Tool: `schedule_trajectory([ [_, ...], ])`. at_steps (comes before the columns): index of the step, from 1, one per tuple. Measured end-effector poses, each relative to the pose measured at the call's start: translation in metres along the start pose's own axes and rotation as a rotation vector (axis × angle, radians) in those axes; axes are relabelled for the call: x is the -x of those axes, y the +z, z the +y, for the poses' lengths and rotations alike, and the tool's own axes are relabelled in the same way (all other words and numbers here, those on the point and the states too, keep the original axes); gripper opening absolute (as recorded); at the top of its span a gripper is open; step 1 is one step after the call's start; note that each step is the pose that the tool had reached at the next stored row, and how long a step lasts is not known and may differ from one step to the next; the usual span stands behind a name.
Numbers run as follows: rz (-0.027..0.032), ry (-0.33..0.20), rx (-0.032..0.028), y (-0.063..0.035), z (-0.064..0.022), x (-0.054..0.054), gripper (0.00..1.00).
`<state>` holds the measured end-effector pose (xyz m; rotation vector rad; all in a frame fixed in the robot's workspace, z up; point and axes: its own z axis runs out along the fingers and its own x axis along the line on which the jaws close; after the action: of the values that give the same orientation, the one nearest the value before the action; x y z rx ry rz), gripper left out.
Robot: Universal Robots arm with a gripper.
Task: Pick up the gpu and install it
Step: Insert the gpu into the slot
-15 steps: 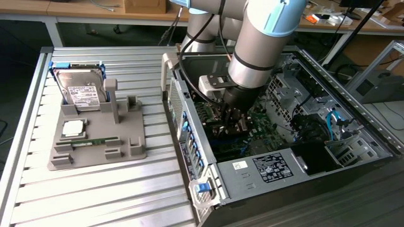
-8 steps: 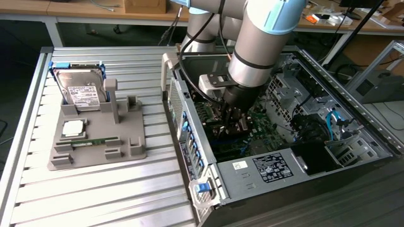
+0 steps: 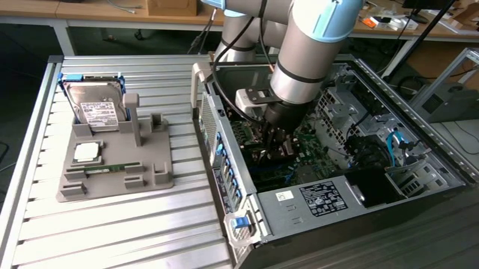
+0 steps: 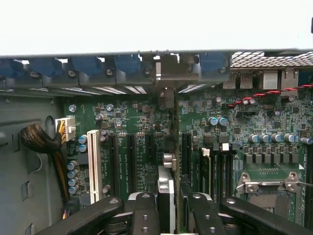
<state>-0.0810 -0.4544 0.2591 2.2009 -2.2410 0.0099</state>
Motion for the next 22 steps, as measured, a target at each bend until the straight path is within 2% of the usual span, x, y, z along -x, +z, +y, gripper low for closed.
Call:
schedule_trajectory([
  [22,0.0001,0.0,0.0011,0.0041,0.0,0.0002,0.28],
])
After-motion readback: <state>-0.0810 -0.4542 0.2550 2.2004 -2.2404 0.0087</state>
